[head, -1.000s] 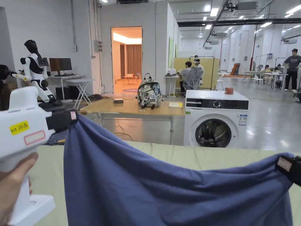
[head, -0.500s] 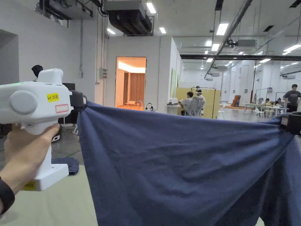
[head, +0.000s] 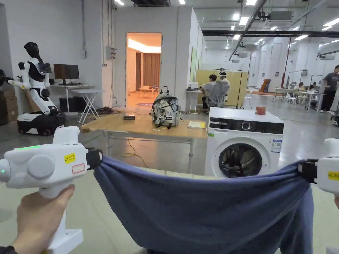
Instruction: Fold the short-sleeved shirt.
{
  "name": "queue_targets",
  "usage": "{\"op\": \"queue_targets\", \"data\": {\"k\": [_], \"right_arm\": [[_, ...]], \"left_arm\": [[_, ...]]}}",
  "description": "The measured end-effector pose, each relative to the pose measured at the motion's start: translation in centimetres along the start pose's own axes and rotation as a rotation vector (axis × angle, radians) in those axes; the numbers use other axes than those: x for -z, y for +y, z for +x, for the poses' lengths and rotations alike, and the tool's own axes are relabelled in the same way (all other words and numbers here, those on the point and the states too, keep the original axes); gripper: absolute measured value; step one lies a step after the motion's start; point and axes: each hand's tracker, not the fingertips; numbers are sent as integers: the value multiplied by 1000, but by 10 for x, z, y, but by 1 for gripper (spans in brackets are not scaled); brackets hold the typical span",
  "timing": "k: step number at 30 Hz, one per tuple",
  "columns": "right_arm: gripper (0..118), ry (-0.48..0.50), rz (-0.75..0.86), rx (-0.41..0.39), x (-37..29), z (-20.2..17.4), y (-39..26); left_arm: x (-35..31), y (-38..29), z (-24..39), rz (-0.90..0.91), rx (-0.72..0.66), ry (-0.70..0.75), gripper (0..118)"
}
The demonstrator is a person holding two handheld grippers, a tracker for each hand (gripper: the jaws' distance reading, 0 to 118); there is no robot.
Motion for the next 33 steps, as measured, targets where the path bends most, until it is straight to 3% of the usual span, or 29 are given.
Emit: {"op": "queue_targets", "data": {"k": [6,11,15,20,26,29,33], "right_arm": [[5,57,-82,121,-32,21,-120],[5,42,-116,127,-122,27,-237],[5,11,-119,207,-205,19,-310],[5,-46,-138,212,-271,5,-348],[8,-46,-177,267,-288,10,-369],[9,-73,-186,200,-290,4,-370],[9,-80,-192,137,-297,-1,-371]], "left_arm": [[-44,-103,-14,-89,-96,-86,0],[-122,-196,-7,-172,-29,-36,0],[-189,-250,-12,-145,-41,-27,0],[-255,-273,-3,-149,-11,22,0],[-265,-295,-18,-292,22,63,0],[-270,-298,-20,-238,-70,20,0],[-271,-293,-10,-217,-10,0,0]]}}
